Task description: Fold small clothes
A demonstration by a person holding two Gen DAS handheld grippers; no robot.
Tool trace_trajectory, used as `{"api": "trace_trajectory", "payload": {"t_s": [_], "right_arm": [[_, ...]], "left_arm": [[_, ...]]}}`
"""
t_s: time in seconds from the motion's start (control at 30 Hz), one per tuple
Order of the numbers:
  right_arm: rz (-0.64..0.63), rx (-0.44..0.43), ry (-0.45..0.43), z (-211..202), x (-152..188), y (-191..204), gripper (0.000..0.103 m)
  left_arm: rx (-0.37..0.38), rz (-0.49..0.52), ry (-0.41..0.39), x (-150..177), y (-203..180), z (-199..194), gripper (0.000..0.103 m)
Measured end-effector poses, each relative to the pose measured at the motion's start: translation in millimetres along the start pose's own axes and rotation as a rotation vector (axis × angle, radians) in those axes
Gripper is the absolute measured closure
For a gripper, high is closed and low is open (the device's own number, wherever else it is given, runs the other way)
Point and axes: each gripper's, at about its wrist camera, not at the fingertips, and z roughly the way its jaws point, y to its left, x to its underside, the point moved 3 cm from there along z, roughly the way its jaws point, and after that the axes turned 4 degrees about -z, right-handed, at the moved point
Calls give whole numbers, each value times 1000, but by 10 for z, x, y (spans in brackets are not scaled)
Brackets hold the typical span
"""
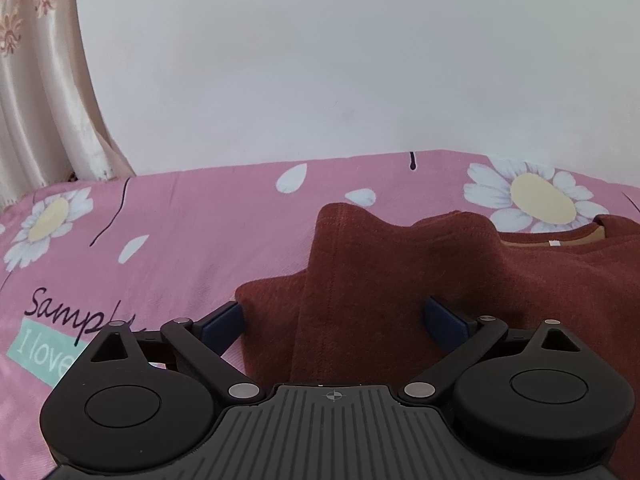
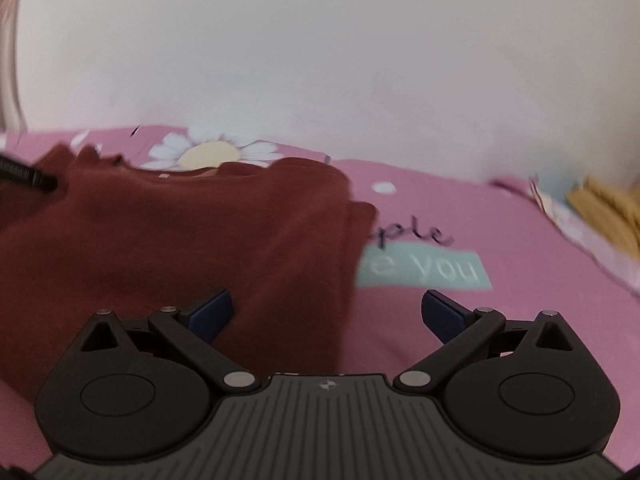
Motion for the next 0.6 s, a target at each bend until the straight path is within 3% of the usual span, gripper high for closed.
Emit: {"api": "trace_trajectory", "payload": {"t_s": [0.23, 0.6], "right_arm": [[64, 18, 15, -135, 74, -111, 2], [118, -26, 46, -258, 126, -59, 2]], "left_arm": [[-21, 16, -2, 23, 45, -228, 0], [-46, 69, -40, 72, 77, -759, 0]]}}
